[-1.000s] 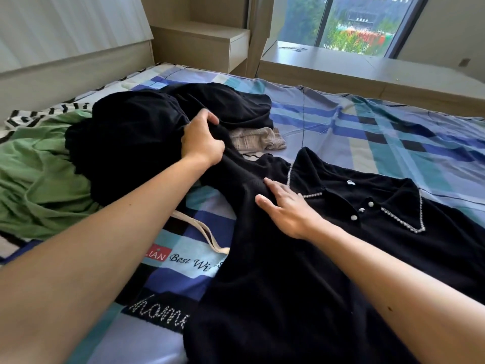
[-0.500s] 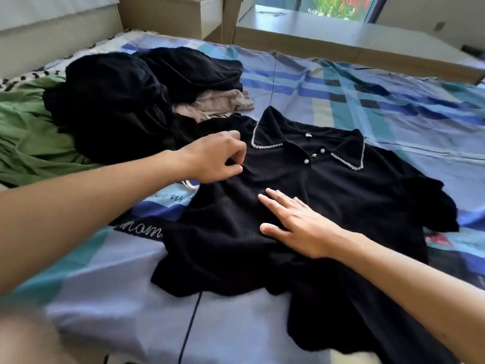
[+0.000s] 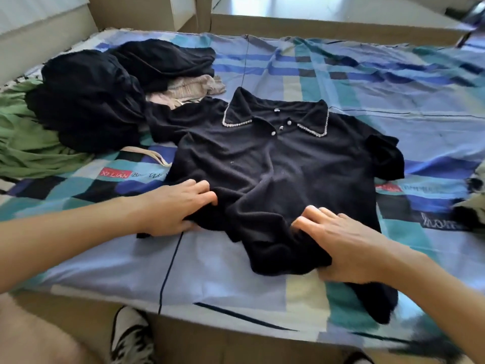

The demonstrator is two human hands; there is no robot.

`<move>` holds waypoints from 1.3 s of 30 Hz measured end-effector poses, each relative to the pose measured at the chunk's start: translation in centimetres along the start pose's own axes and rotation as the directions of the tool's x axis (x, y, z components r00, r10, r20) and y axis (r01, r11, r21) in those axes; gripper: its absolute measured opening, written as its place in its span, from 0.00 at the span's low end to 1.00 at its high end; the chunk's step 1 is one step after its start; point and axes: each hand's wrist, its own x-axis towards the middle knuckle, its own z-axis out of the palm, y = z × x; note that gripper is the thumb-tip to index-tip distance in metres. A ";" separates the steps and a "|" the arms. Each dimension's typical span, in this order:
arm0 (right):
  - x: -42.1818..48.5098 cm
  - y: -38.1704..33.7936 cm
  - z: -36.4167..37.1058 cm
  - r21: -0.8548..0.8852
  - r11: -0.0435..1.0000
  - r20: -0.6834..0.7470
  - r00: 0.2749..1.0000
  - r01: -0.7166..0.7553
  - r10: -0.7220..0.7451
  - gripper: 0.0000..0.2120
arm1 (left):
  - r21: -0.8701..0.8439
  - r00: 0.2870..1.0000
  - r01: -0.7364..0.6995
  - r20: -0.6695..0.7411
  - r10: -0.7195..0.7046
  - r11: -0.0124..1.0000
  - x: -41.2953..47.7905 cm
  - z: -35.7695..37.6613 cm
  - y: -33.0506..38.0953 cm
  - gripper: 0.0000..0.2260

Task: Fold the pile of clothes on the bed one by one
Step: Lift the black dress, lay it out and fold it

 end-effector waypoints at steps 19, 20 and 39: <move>-5.3 9.0 -3.0 0.703 0.679 0.384 0.917 -0.212 -0.110 0.03 | -0.491 0.798 0.217 0.587 0.137 0.844 -3.9 -5.7 -4.0 0.16; -5.0 8.4 -2.9 0.703 0.676 0.400 0.908 -0.218 -0.122 0.04 | -0.481 0.808 0.207 0.576 0.129 0.852 -3.6 -5.2 -3.8 0.15; -2.4 0.4 -2.0 0.142 0.984 0.241 0.968 -0.109 0.072 0.16 | -0.086 0.946 -0.167 0.267 0.184 0.982 1.7 -4.3 6.0 0.15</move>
